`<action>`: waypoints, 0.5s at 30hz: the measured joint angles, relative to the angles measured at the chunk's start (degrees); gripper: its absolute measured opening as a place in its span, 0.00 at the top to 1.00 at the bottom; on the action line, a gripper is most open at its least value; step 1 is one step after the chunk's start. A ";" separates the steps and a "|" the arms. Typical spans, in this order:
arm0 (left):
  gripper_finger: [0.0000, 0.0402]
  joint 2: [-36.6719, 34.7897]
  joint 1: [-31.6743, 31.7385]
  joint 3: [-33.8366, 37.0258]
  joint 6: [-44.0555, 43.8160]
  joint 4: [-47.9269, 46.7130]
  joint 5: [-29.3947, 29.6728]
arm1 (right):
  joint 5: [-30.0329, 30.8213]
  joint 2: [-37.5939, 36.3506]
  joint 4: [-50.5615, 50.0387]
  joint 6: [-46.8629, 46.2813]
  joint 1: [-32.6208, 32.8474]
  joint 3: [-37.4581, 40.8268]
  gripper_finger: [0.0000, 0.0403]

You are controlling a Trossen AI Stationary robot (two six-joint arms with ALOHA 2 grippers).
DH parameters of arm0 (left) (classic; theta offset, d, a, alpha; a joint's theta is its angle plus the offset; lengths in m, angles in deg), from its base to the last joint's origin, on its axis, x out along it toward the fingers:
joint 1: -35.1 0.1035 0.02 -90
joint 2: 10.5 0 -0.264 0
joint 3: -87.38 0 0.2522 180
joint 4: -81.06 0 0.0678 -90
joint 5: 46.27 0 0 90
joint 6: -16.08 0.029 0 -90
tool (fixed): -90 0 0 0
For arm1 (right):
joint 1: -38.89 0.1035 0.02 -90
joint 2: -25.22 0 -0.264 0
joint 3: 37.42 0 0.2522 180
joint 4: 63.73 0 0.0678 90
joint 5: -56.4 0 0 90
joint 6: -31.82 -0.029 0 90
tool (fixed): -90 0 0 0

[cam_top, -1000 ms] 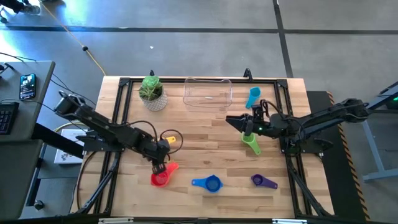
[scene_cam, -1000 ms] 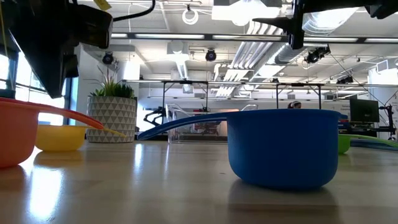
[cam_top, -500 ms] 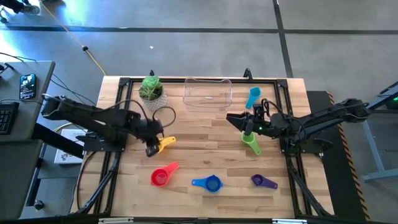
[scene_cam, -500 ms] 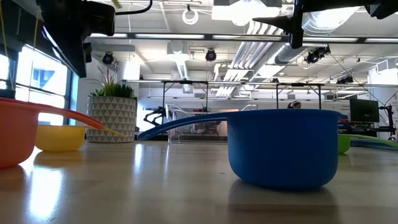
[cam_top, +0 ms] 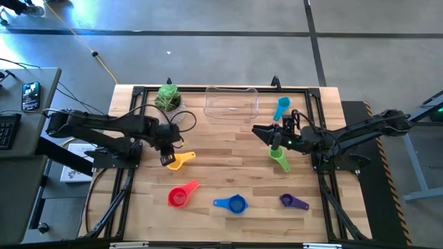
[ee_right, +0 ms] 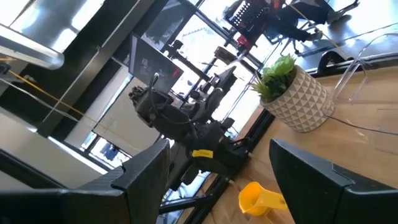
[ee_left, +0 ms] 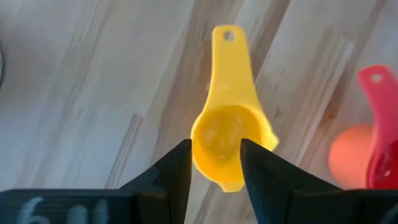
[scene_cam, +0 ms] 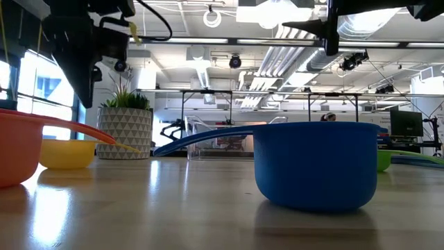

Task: Nest measuring cups in basket
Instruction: Stack the yellow measuring cup on top of the red measuring cup

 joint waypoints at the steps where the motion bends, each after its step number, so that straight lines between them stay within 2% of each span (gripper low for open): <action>1: 0.68 0.42 0.03 0.46 -0.02 0.06 0.00 | 0.00 0.01 -0.13 0.00 0.00 0.00 0.34; 15: 0.68 9.58 0.01 1.98 -1.56 2.56 1.21 | 0.01 0.01 -1.20 -0.24 0.00 0.00 0.34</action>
